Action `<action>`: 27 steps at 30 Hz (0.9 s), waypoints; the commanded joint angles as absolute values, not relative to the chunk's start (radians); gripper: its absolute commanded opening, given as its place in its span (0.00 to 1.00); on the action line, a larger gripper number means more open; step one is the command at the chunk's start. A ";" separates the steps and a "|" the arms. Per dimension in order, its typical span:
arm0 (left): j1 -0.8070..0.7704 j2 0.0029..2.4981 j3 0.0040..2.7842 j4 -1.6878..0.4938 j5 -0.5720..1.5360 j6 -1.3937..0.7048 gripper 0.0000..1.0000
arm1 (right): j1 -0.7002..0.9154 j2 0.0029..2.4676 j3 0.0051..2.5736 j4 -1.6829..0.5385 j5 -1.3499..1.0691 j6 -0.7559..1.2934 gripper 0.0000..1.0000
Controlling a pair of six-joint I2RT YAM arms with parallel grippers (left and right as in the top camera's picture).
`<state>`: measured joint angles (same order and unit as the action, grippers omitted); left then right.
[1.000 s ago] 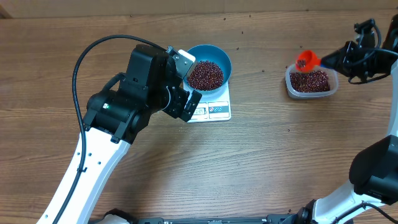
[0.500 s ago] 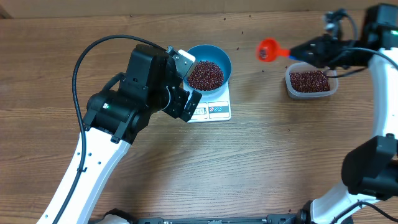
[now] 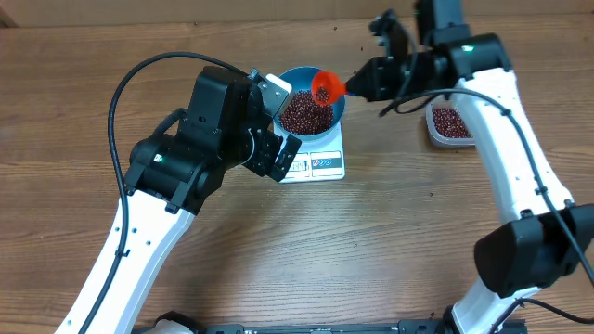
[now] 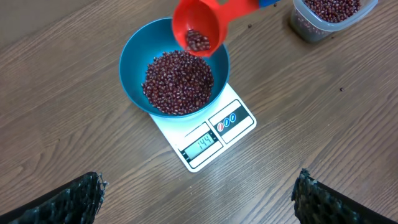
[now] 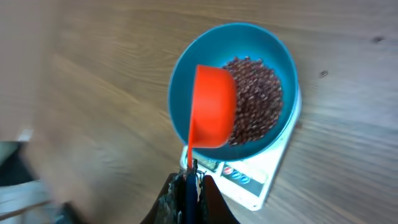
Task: Scoop item into bowl and weigh 150g on scale
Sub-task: 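Carry the filled scoop over the teal bowl and tip beans in, then hold the scoop tipped over the bowl to empty remaining beans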
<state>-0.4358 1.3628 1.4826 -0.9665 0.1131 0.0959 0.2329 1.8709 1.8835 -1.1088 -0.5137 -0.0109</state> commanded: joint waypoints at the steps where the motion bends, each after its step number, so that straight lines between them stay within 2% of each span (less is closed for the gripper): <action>1: -0.432 1.369 1.489 -0.969 0.121 0.086 0.99 | 0.299 1.863 1.989 -1.129 -0.233 0.004 0.04; 10: -0.432 1.369 1.489 -0.969 0.121 0.086 0.99 | 0.465 1.863 2.077 -1.168 0.084 -0.008 0.04; 27: -0.432 1.369 1.489 -0.968 0.121 0.086 1.00 | 0.516 1.863 2.077 -1.158 0.088 -0.035 0.04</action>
